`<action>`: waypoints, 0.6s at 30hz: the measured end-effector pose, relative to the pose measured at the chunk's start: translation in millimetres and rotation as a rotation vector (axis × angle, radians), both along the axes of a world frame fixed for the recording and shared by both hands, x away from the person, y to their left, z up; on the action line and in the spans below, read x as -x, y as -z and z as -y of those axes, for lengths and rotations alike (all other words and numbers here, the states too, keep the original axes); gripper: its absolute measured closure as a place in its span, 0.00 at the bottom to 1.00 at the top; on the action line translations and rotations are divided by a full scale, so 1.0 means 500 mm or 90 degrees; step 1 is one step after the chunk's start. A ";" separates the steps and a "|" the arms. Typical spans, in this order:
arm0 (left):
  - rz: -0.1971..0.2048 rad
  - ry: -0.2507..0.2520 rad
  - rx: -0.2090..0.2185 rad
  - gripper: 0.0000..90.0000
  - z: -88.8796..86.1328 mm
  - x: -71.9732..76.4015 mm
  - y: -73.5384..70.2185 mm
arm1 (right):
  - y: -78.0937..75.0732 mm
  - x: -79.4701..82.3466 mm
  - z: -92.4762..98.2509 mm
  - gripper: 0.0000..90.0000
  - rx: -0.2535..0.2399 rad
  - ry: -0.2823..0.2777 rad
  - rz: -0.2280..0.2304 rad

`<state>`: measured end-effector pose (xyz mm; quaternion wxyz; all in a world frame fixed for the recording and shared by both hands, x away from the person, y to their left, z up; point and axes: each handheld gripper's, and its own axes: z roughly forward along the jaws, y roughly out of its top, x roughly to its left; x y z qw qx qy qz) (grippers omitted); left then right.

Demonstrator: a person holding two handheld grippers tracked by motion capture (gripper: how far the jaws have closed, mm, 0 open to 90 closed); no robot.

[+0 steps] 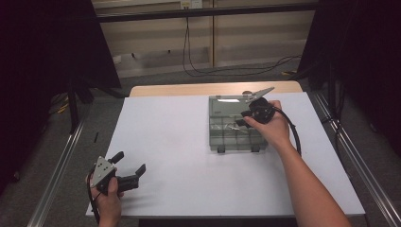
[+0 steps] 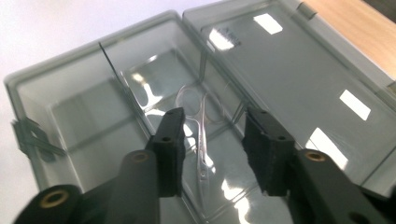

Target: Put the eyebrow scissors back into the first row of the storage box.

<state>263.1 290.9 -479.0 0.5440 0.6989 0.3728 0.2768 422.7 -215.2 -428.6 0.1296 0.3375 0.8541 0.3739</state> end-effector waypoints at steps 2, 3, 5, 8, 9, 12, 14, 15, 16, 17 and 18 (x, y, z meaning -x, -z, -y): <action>0.000 0.000 0.001 0.03 0.000 0.000 0.000 | -0.001 0.005 0.007 0.40 -0.018 0.008 0.005; 0.000 0.000 0.001 0.03 0.000 0.000 0.000 | -0.003 0.018 0.020 0.24 -0.043 0.032 0.016; 0.000 -0.001 0.000 0.03 0.000 0.000 0.000 | -0.005 0.030 0.035 0.09 -0.074 0.058 0.015; -0.001 -0.001 0.003 0.03 0.001 0.000 0.000 | -0.006 0.044 0.049 0.00 -0.104 0.080 0.021; -0.002 0.000 -0.001 0.03 0.000 0.000 0.000 | -0.006 0.053 0.056 0.00 -0.115 0.088 0.028; -0.004 -0.001 0.003 0.03 -0.001 -0.001 0.000 | -0.007 0.084 0.075 0.00 -0.135 0.107 0.060; -0.003 -0.006 0.003 0.03 -0.001 0.000 -0.001 | -0.007 0.105 0.087 0.00 -0.143 0.120 0.077; -0.001 -0.005 0.001 0.03 -0.001 0.000 0.000 | -0.007 0.114 0.092 0.00 -0.149 0.129 0.084; -0.001 -0.004 0.001 0.03 -0.001 0.000 0.000 | -0.007 0.124 0.097 0.00 -0.155 0.136 0.090; -0.001 -0.005 0.000 0.03 -0.001 0.000 0.000 | -0.005 0.134 0.103 0.00 -0.160 0.140 0.098; 0.000 -0.004 -0.002 0.03 -0.001 0.000 0.000 | -0.004 0.143 0.107 0.00 -0.162 0.144 0.101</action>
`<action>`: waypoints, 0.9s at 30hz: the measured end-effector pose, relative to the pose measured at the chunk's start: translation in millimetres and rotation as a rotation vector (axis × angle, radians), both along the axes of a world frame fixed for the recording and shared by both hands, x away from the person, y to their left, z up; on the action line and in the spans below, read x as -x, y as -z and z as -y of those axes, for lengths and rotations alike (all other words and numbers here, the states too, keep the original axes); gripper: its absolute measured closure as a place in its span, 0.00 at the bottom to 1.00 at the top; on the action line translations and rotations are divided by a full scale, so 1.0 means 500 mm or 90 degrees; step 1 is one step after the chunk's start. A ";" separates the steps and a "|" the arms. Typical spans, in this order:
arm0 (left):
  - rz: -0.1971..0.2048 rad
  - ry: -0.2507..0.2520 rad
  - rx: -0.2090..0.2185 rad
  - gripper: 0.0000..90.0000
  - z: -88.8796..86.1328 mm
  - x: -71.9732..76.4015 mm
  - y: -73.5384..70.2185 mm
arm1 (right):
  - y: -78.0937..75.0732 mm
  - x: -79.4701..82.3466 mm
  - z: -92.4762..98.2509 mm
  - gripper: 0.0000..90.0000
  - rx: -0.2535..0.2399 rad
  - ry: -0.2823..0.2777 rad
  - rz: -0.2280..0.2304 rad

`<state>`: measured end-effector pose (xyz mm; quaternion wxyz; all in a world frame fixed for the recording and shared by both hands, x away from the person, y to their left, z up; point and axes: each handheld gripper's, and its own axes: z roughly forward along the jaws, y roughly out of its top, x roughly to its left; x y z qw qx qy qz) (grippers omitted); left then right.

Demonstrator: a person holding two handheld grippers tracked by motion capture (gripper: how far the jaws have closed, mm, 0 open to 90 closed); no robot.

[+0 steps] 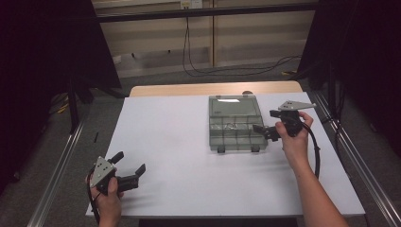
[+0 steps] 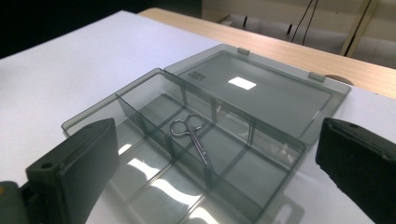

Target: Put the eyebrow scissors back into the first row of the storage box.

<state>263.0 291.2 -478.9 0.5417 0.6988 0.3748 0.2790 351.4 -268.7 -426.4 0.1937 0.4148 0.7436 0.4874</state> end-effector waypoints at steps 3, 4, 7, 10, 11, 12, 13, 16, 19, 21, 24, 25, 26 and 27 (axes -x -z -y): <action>0.000 0.000 -0.001 0.03 0.000 0.000 0.000 | 0.003 0.028 0.014 0.00 -0.006 0.021 0.012; 0.000 0.000 -0.001 0.03 0.000 0.000 0.000 | 0.004 0.037 0.018 0.00 -0.011 0.025 0.019; -0.001 0.001 0.001 0.03 0.001 0.000 0.000 | 0.006 0.065 0.031 0.00 -0.010 0.039 0.031; -0.001 0.001 0.001 0.03 0.001 0.000 0.000 | 0.010 0.091 0.043 0.00 -0.012 0.058 0.040; 0.000 0.001 0.000 0.03 0.001 0.000 0.000 | 0.012 0.099 0.048 0.00 -0.015 0.064 0.042; -0.001 0.001 0.001 0.03 0.001 0.000 0.000 | 0.014 0.108 0.053 0.00 -0.018 0.071 0.042; -0.001 0.001 0.001 0.03 0.001 0.000 0.000 | 0.016 0.115 0.058 0.00 -0.021 0.076 0.044; 0.000 0.000 -0.001 0.03 0.001 0.000 0.000 | 0.024 0.139 0.071 0.00 -0.030 0.091 0.048; -0.002 0.001 0.001 0.03 0.003 0.001 0.000 | 0.034 0.160 0.083 0.00 -0.028 0.102 0.052; -0.002 -0.001 0.001 0.03 0.002 0.000 0.000 | 0.041 0.173 0.092 0.00 -0.031 0.110 0.050; 0.001 -0.002 -0.001 0.03 0.001 0.000 0.000 | 0.051 0.193 0.104 0.00 -0.036 0.118 0.051; -0.001 -0.003 0.001 0.03 0.001 0.000 0.000 | 0.054 0.200 0.107 0.00 -0.036 0.120 0.050; -0.001 -0.003 0.000 0.03 0.001 0.000 0.000 | 0.057 0.207 0.110 0.00 -0.032 0.125 0.052; -0.002 -0.001 -0.001 0.03 0.001 0.000 0.000 | 0.060 0.215 0.112 0.00 -0.033 0.129 0.051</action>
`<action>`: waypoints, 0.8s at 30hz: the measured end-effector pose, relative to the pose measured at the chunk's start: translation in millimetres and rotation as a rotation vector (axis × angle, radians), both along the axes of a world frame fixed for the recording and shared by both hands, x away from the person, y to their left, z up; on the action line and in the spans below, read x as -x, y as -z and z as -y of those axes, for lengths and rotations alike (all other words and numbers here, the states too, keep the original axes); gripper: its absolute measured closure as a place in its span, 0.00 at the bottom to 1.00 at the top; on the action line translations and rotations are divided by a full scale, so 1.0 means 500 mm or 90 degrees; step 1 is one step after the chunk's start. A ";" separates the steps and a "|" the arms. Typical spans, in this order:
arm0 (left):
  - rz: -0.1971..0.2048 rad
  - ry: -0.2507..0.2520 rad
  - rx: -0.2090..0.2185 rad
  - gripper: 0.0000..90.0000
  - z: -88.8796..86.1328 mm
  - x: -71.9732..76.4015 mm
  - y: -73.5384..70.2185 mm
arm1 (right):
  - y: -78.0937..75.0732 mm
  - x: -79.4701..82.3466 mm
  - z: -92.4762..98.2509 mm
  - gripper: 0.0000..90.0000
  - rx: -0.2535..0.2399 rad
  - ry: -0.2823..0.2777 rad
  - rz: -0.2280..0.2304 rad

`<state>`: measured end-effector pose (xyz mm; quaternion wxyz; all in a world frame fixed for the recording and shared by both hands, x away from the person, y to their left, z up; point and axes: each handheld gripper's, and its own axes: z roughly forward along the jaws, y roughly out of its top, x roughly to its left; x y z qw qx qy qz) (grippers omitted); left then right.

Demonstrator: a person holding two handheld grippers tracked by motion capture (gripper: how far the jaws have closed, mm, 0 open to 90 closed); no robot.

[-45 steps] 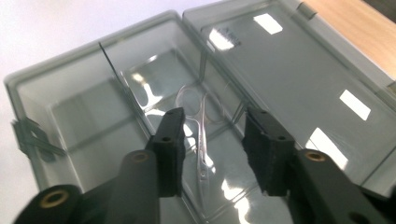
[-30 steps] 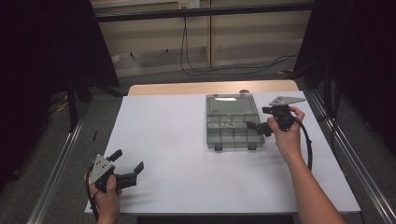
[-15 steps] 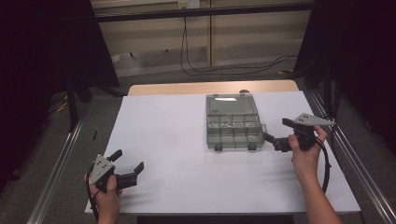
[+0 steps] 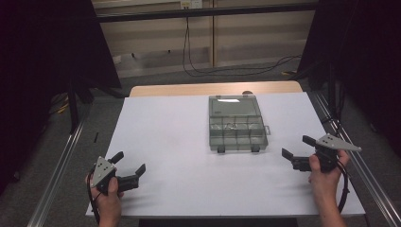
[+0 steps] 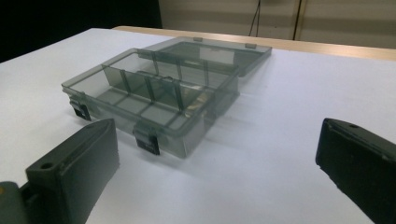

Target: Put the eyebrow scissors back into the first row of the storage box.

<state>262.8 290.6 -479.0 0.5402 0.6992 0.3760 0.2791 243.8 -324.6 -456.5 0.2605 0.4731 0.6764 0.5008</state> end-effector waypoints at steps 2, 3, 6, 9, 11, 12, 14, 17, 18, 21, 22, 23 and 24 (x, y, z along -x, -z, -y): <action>0.002 0.000 -0.002 0.03 -0.001 0.000 0.000 | 0.007 0.014 0.007 0.00 -0.001 0.007 0.004; 0.004 -0.001 -0.004 0.03 -0.001 0.000 0.000 | 0.010 0.021 0.010 0.00 -0.003 0.012 0.004; 0.001 -0.001 0.001 0.03 0.000 0.000 0.000 | 0.017 0.042 0.021 0.00 -0.015 0.025 0.000; 0.002 -0.002 -0.001 0.03 -0.001 0.000 0.000 | 0.024 0.057 0.033 0.00 -0.009 0.033 -0.001; 0.002 -0.003 0.001 0.03 -0.001 0.000 0.000 | 0.025 0.066 0.041 0.00 -0.015 0.043 -0.002; 0.002 -0.001 -0.001 0.03 -0.002 0.000 0.000 | 0.025 0.071 0.045 0.00 -0.018 0.047 0.000; 0.003 -0.002 -0.001 0.03 -0.002 0.000 0.000 | 0.023 0.083 0.054 0.00 -0.022 0.056 0.007; 0.002 -0.003 0.002 0.03 -0.002 0.000 0.000 | 0.020 0.099 0.067 0.00 -0.035 0.061 0.013; 0.002 -0.002 0.002 0.03 -0.002 0.000 0.000 | 0.020 0.103 0.072 0.00 -0.038 0.067 0.012; 0.000 -0.006 0.004 0.03 -0.002 0.000 -0.001 | 0.022 0.111 0.087 0.00 -0.038 0.082 0.014; 0.000 -0.005 0.004 0.03 -0.002 0.000 -0.001 | 0.024 0.113 0.090 0.00 -0.044 0.087 0.012; 0.000 -0.003 0.001 0.03 -0.003 0.000 -0.001 | 0.026 0.113 0.091 0.00 -0.050 0.089 0.009; 0.001 -0.002 0.003 0.03 -0.003 -0.001 -0.001 | 0.028 0.113 0.092 0.00 -0.053 0.087 0.009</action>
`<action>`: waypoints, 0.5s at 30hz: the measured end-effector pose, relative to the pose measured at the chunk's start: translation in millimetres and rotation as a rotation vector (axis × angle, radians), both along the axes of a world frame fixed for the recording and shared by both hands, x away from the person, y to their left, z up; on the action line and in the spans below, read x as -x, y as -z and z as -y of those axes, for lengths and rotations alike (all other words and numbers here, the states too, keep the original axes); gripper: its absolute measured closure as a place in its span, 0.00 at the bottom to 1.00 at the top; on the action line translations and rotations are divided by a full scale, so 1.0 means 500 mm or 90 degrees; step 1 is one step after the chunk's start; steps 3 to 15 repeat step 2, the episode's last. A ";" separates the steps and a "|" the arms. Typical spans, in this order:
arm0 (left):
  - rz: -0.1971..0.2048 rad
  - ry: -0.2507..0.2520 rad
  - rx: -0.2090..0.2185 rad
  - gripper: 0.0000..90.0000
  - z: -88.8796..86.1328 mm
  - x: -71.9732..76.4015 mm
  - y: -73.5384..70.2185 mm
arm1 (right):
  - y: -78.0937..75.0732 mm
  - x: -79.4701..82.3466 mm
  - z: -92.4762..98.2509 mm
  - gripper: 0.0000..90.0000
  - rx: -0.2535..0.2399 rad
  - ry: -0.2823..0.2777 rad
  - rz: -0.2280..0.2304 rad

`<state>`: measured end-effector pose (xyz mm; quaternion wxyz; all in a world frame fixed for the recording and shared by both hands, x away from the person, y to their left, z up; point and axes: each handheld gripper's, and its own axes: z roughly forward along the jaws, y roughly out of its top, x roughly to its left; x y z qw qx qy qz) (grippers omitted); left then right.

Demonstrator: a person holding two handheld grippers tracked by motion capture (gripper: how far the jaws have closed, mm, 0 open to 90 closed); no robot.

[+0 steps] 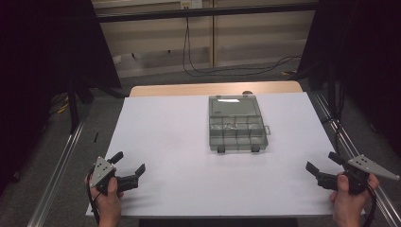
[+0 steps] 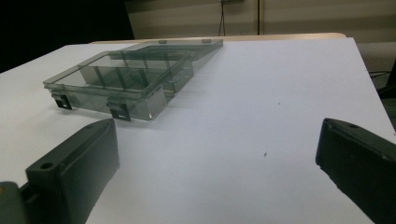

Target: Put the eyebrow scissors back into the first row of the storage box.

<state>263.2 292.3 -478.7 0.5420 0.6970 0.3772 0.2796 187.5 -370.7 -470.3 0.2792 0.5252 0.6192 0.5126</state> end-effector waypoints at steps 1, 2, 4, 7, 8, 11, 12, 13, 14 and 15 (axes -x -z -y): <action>-0.001 0.001 0.001 0.03 0.000 0.000 0.000 | 0.001 -0.001 -0.001 0.00 0.002 0.001 -0.003; -0.003 -0.002 -0.003 0.03 0.000 0.000 0.000 | 0.003 -0.003 -0.001 0.00 0.010 0.002 -0.001; -0.003 -0.002 -0.003 0.03 0.000 0.000 0.000 | 0.003 -0.003 -0.001 0.00 0.010 0.002 -0.001; -0.003 -0.002 -0.003 0.03 0.000 0.000 0.000 | 0.003 -0.003 -0.001 0.00 0.010 0.002 -0.001; -0.003 -0.002 -0.003 0.03 0.000 0.000 0.000 | 0.003 -0.003 -0.001 0.00 0.010 0.002 -0.001; -0.003 -0.002 -0.003 0.03 0.000 0.000 0.000 | 0.003 -0.003 -0.001 0.00 0.010 0.002 -0.001; -0.003 -0.002 -0.003 0.03 0.000 0.000 0.000 | 0.003 -0.003 -0.001 0.00 0.010 0.002 -0.001; -0.003 -0.002 -0.003 0.03 0.000 0.000 0.000 | 0.003 -0.003 -0.001 0.00 0.010 0.002 -0.001; -0.003 -0.002 -0.003 0.03 0.000 0.000 0.000 | 0.003 -0.003 -0.001 0.00 0.010 0.002 -0.001; -0.003 -0.002 -0.003 0.03 0.000 0.000 0.000 | 0.003 -0.003 -0.001 0.00 0.010 0.002 -0.001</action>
